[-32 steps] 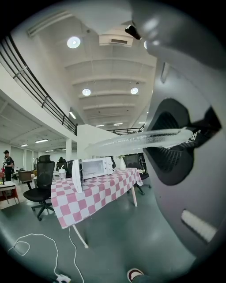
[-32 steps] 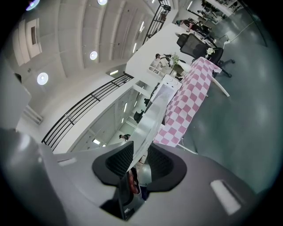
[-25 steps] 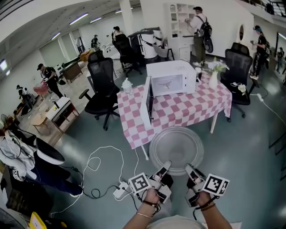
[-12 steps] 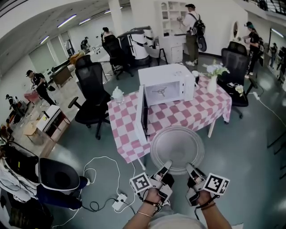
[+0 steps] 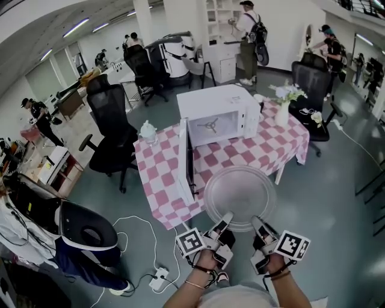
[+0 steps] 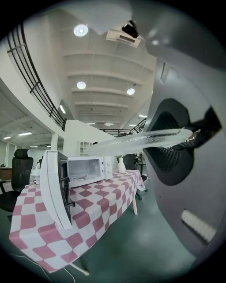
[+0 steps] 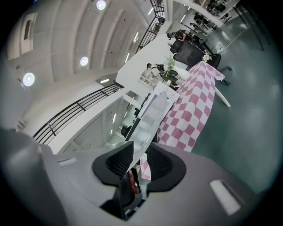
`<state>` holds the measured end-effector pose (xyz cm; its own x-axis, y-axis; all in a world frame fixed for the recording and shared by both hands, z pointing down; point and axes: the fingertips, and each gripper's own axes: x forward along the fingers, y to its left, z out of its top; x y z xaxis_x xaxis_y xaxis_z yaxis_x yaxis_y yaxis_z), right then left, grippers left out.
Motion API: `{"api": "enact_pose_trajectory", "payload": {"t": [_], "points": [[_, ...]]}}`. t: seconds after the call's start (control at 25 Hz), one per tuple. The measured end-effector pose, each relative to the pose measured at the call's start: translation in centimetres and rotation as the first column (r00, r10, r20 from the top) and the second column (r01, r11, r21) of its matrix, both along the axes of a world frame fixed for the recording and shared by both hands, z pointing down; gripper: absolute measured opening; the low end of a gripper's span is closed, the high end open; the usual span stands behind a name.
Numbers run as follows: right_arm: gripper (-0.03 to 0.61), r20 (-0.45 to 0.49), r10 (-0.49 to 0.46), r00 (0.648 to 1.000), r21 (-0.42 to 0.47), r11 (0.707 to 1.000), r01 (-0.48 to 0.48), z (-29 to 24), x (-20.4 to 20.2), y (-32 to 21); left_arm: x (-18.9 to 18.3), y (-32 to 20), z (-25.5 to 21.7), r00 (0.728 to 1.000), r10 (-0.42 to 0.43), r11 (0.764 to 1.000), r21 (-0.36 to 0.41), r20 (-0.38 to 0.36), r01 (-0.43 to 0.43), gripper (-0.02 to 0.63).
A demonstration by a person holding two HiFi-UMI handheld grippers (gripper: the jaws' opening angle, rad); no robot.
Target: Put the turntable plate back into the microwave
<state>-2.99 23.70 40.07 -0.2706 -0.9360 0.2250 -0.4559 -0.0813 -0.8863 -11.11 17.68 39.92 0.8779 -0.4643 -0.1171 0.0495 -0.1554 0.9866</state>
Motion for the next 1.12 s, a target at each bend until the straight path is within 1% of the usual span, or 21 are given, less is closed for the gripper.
{"api": "enact_pose_trajectory", "payload": {"t": [0.16, 0.24, 0.32, 0.44, 0.48, 0.64, 0.72, 0.84, 0.88, 1.0, 1.12], "points": [[0.101, -0.025, -0.007, 1.0, 0.001, 1.0, 0.007, 0.1, 0.3, -0.5, 0.3, -0.4, 0.3, 1.0, 0.005, 1.0, -0.014, 0.002, -0.005, 0.044], [0.1, -0.03, -0.015, 0.999, 0.021, 1.0, 0.016, 0.0, 0.4, -1.1, 0.4, -0.9, 0.4, 1.0, 0.008, 1.0, 0.012, 0.009, -0.008, 0.044], [0.1, -0.007, -0.004, 1.0, 0.0, 1.0, 0.004, 0.4, 0.6, -1.5, 0.6, -1.6, 0.4, 1.0, 0.011, 0.999, 0.05, 0.021, -0.012, 0.045], [0.101, 0.013, 0.007, 1.0, -0.03, 1.0, -0.007, 1.1, 1.0, -2.0, 0.9, -2.2, 0.9, 0.999, 0.006, 1.0, 0.008, 0.037, -0.006, 0.046], [0.1, 0.016, 0.009, 1.0, -0.038, 0.999, -0.008, 1.3, 1.2, -2.3, 1.1, -2.5, 1.0, 0.999, 0.005, 1.0, 0.01, 0.038, -0.006, 0.046], [0.101, 0.011, -0.001, 1.0, -0.033, 0.999, 0.001, 1.7, 2.5, -4.3, 2.4, -4.5, 1.3, 0.999, 0.007, 0.999, 0.054, 0.053, -0.009, 0.048], [0.1, 0.011, -0.01, 1.0, -0.032, 0.999, 0.01, 2.1, 3.4, -5.5, 3.3, -5.6, 1.6, 0.998, 0.0, 0.999, 0.05, 0.063, -0.004, 0.049], [0.101, 0.022, -0.024, 0.999, -0.036, 0.999, 0.025, 2.6, 5.0, -7.8, 5.0, -7.9, 2.0, 0.998, -0.01, 0.997, 0.072, 0.069, 0.005, 0.049], [0.101, 0.022, -0.029, 0.999, -0.037, 0.999, 0.029, 2.7, 5.6, -8.7, 5.6, -8.7, 2.1, 0.997, -0.016, 0.998, 0.067, 0.071, 0.011, 0.049], [0.1, 0.023, -0.054, 0.998, -0.029, 0.998, 0.055, 2.8, 7.5, -11.9, 7.3, -11.3, 2.7, 0.996, -0.047, 0.999, 0.006, 0.075, 0.047, 0.049], [0.101, 0.027, -0.089, 0.996, -0.043, 0.995, 0.091, 3.0, 9.3, -15.1, 8.8, -14.3, 3.1, 0.993, -0.085, 0.996, -0.006, 0.078, 0.086, 0.049]]}}
